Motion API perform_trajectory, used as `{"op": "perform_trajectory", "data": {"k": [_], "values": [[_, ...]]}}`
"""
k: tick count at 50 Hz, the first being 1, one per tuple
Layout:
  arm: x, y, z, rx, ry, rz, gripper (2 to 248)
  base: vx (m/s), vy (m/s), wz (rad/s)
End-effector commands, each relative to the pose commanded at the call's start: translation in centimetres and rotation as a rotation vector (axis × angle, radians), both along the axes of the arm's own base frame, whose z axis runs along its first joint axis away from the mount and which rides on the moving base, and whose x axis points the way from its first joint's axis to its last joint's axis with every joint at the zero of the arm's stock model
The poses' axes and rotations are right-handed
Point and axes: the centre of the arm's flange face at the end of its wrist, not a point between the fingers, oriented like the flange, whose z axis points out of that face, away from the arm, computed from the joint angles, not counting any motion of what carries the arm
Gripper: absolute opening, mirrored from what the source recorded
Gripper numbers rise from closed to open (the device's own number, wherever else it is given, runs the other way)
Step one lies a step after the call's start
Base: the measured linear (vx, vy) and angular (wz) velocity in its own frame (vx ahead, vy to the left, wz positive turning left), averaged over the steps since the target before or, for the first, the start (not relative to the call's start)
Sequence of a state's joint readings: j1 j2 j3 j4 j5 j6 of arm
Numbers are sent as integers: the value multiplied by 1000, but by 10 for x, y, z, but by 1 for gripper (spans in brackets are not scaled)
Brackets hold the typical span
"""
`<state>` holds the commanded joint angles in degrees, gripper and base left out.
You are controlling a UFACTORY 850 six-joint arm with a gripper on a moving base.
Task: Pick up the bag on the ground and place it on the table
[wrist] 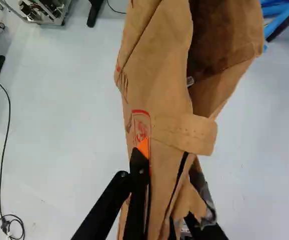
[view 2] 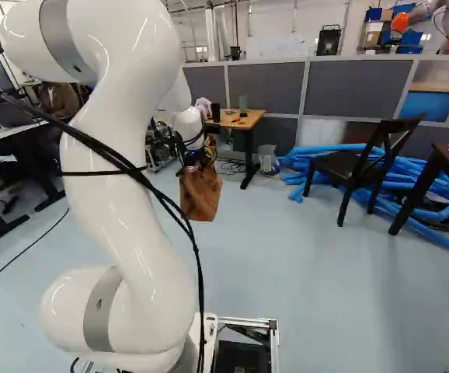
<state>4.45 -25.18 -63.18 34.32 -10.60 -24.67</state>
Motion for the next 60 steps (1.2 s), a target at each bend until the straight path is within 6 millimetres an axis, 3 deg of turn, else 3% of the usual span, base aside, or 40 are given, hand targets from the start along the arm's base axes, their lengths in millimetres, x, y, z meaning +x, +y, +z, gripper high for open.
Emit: {"op": "perform_trajectory", "data": {"k": [60], "values": [[-6, 5, 73, 38, 10, 100, 21, 0, 0, 0]]}}
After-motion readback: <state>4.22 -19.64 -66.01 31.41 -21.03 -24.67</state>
